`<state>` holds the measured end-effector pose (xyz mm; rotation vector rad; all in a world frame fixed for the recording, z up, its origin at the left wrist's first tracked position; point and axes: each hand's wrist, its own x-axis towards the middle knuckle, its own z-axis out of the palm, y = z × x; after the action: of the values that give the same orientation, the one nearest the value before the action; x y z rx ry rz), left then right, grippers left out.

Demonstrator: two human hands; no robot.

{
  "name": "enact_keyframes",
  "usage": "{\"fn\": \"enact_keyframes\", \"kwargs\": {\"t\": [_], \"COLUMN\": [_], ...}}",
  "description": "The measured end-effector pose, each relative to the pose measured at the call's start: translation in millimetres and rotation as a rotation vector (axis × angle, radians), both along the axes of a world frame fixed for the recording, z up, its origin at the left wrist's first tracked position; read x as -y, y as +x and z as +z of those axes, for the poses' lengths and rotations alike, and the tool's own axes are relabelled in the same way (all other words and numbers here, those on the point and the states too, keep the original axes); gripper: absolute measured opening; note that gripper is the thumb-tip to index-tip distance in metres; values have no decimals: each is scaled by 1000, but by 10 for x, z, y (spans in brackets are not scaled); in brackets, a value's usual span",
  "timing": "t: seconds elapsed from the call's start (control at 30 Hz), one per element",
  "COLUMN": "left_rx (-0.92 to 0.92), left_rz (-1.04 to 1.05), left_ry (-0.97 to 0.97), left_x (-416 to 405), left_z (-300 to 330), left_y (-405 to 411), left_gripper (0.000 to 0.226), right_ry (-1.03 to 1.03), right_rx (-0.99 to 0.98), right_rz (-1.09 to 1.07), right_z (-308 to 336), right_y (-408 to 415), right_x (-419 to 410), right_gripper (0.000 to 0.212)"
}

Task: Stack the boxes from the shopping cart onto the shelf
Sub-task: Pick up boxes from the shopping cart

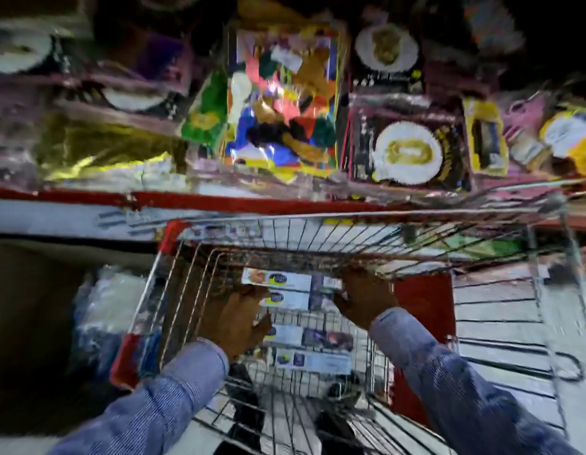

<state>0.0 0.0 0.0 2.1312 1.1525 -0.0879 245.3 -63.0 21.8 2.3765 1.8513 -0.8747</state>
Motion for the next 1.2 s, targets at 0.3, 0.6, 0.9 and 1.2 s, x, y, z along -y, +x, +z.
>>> {"fn": "enact_keyframes", "kwargs": {"t": [0.3,0.6,0.9,1.2], "left_rx": [-13,-181,-265,-225], "left_rz": [-129,-323,-406,-423], "left_ry": [42,142,304,220], "left_x": [-157,-236,-159,-144], "left_z": [-1086,-1650,-1987,-1374], "left_y": [104,227,346,419], "left_gripper": [39,34,60,62], "right_ry": [-217,-194,-69,72], "right_rx": [-1,-61,173,189], "right_rz": [161,442,417,376], "right_z": [-1521,-2008,-1942,-1317], "right_y": [-37,86,195,161], "right_x": [-588,-755,-714,-503], "right_gripper": [43,57,59,59]}}
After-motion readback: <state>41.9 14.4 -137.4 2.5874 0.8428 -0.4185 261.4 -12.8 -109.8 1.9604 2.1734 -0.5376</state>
